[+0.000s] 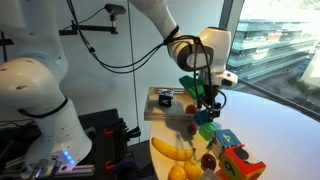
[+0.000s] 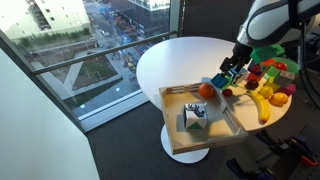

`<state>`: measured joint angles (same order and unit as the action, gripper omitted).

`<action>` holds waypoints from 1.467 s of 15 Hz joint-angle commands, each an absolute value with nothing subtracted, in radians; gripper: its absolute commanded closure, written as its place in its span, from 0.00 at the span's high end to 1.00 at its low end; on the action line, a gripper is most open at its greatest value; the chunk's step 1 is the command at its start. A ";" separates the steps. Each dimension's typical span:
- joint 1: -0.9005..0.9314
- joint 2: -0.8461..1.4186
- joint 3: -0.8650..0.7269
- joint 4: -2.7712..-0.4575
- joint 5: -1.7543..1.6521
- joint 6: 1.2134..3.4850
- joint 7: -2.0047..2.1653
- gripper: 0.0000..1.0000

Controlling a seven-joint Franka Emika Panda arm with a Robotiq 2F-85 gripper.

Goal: Put the blue block in the box

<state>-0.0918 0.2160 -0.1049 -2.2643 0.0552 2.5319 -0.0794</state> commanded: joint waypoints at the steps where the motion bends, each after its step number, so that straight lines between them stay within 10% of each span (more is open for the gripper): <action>1: -0.120 0.248 -0.082 -2.232 0.103 2.545 -0.138 1.00; 6: -0.128 0.270 -0.067 -2.219 0.135 2.560 -0.161 1.00; 7: -0.130 0.276 -0.064 -2.217 0.137 2.561 -0.160 0.75; 16: -0.128 0.275 -0.064 -2.204 0.120 2.544 -0.139 0.08; 22: -0.128 0.255 -0.073 -2.197 0.111 2.527 -0.121 0.04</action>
<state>-0.1146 0.2640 -0.0715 -2.2168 0.1101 2.5567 -0.1241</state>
